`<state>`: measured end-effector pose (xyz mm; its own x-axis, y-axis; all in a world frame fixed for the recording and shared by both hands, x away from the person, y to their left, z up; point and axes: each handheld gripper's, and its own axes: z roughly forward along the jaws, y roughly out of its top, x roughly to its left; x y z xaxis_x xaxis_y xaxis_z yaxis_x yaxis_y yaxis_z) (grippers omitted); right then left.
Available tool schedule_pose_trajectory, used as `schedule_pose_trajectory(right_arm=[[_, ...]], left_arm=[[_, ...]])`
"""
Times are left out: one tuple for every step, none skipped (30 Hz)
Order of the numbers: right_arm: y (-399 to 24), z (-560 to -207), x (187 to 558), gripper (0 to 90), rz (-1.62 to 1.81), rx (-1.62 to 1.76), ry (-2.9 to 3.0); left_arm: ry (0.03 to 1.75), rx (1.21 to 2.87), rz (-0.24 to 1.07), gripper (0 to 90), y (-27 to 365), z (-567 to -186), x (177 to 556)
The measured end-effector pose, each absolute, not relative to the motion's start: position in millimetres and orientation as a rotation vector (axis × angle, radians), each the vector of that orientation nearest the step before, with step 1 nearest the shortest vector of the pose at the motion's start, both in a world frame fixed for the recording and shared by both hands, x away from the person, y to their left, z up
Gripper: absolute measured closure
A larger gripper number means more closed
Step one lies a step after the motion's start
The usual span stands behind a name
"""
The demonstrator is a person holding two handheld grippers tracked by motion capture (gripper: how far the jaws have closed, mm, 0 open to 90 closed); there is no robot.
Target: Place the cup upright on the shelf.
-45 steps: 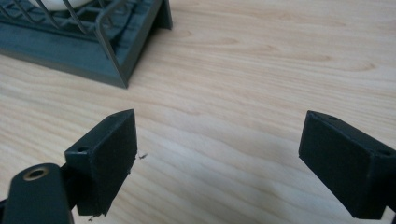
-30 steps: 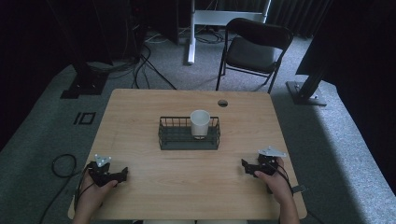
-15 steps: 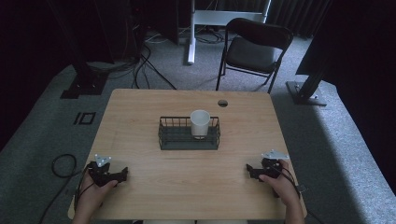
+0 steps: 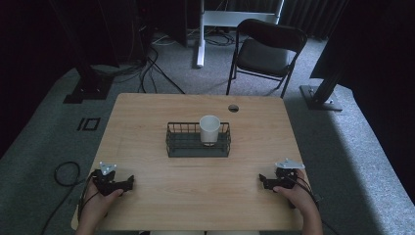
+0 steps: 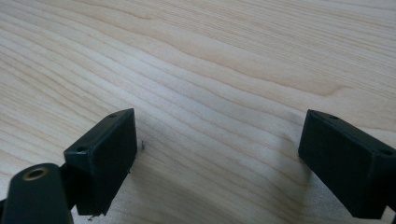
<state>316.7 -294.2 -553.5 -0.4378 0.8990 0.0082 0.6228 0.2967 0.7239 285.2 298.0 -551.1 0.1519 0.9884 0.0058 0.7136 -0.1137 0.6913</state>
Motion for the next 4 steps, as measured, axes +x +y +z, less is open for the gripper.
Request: schedule_pose_trajectory(right_arm=[[-294.2,-553.5,316.7,11.1,0.936,1.362,2.170],[-294.2,-553.5,316.7,11.1,0.936,1.362,2.170],[-294.2,-553.5,316.7,11.1,0.936,1.362,2.170],[-294.2,-553.5,316.8,11.0,0.936,1.361,2.171]], left_arm=[[1.617,1.889,0.655,2.3,298.0,-551.1,285.2],[1.617,1.889,0.655,2.3,298.0,-551.1,285.2],[1.617,1.890,0.655,2.3,298.0,-551.1,285.2],[1.618,1.889,0.655,2.3,298.0,-551.1,285.2]])
